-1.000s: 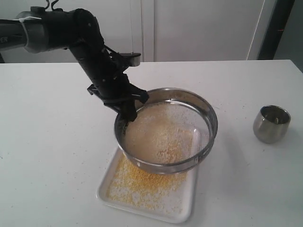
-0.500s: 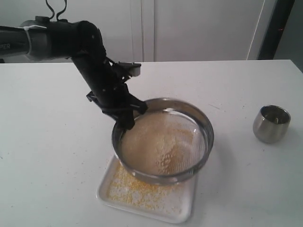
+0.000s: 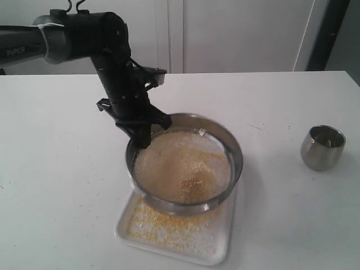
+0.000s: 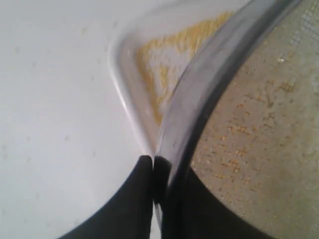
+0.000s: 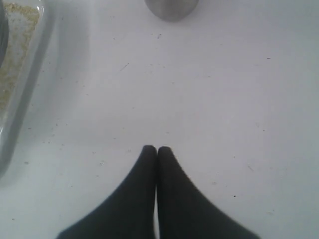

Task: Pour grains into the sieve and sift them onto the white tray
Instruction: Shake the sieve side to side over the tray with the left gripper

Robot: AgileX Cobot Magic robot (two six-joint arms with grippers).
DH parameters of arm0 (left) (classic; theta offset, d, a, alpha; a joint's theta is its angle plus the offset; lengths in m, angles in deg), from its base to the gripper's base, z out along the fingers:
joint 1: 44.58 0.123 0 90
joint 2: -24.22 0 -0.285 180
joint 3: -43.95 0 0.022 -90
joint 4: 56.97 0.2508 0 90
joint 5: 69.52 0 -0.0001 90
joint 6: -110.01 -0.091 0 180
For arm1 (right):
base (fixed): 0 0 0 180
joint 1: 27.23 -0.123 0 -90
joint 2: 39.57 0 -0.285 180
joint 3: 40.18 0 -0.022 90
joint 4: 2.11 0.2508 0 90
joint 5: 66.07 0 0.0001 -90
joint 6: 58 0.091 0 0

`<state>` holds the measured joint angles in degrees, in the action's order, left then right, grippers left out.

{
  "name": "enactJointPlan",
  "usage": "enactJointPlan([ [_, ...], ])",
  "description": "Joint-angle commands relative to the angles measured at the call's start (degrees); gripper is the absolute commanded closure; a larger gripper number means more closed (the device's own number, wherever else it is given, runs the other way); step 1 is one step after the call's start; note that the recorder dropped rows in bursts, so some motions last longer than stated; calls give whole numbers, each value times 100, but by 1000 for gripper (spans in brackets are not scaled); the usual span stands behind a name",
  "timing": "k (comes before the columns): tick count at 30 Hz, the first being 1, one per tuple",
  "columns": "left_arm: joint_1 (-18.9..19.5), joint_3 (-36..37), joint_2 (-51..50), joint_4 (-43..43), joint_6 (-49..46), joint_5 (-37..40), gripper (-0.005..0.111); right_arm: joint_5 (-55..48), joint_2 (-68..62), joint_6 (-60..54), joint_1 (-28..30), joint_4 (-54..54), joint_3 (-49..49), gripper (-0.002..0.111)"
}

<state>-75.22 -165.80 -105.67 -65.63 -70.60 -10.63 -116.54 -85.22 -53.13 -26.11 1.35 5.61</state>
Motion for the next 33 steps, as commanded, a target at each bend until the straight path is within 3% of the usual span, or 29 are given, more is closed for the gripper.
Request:
enactJointPlan([
  [1, -216, 224, 227, 1, -14, 30, 107, 47, 41, 12, -7, -28, -15, 108],
  [3, -251, 160, 211, 21, -26, -829, 107, 47, 41, 12, -7, -28, -15, 108],
  [4, -221, 63, 142, 30, 8, -882, 107, 47, 41, 12, -7, -28, -15, 108],
  [9, -134, -198, -94, -348, -78, 862, 107, 47, 41, 12, -7, -28, -15, 108],
  [11, -213, -10, 46, -380, -200, 516, 107, 47, 41, 12, -7, -28, -15, 108],
  [14, -244, -30, 34, -351, -52, -772, 107, 47, 41, 12, -7, -28, -15, 108],
  [15, -202, -150, -43, -357, 62, -735, 107, 47, 41, 12, -7, -28, -15, 108],
  [18, -146, -303, -129, -506, 62, 677, 107, 47, 41, 12, -7, -28, -15, 108],
  [20, -205, -186, -44, -485, -133, 1073, 107, 47, 41, 12, -7, -28, -15, 108],
  [24, -264, -233, 72, -290, -172, -572, 107, 47, 41, 12, -7, -28, -15, 108],
  [26, -238, -344, -8, -238, 95, -875, 107, 47, 41, 12, -7, -28, -15, 108],
  [30, -208, -365, -26, -328, 100, 787, 107, 47, 41, 12, -7, -28, -15, 108],
  [31, -219, -342, -12, -328, -10, 950, 107, 47, 41, 12, -7, -28, -15, 108],
  [33, -207, -342, 3, -279, -124, 541, 107, 47, 41, 12, -7, -28, -15, 108],
])
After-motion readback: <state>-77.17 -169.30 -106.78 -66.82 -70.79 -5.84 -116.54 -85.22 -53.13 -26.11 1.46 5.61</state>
